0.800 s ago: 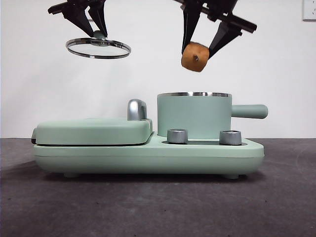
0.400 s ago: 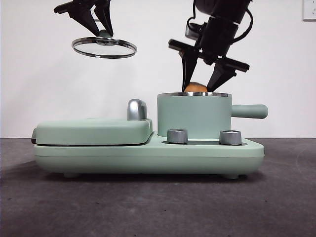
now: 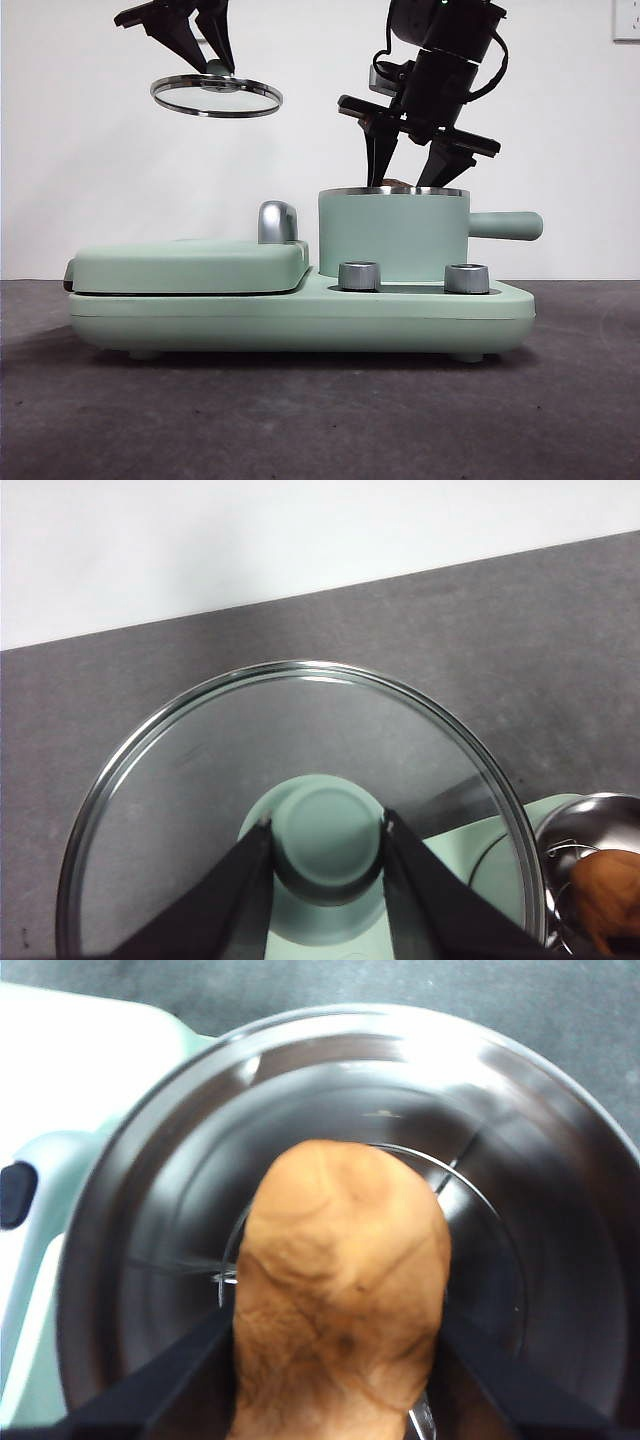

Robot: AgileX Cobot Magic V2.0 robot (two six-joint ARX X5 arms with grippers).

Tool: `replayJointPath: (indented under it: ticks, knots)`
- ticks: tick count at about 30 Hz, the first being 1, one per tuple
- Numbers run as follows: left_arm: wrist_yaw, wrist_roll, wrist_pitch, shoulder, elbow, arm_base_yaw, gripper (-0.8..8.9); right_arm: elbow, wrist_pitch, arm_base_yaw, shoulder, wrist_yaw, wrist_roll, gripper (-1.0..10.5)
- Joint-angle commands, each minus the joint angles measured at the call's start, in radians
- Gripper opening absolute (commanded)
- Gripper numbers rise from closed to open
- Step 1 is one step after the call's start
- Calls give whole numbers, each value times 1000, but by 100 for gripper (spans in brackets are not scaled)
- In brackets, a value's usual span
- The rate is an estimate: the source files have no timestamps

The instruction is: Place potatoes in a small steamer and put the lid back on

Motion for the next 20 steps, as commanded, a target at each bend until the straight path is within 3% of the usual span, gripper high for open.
replayJointPath:
  ticks: [1,7,14,20]
  knots:
    - [2,-3,19,-15,47,-13,5,21,-4,8,18,1,-22,170]
    - [2,-3,20,-15,47,-26,5,21,-29,9,19,5,-47,171]
    - [2,-5,19,-15,47,-36,5,21,-33,9,19,8,-48,416]
    - [2,-5,9,-15,47,-54,5,69,-73,-1,-3,0,-48,426]
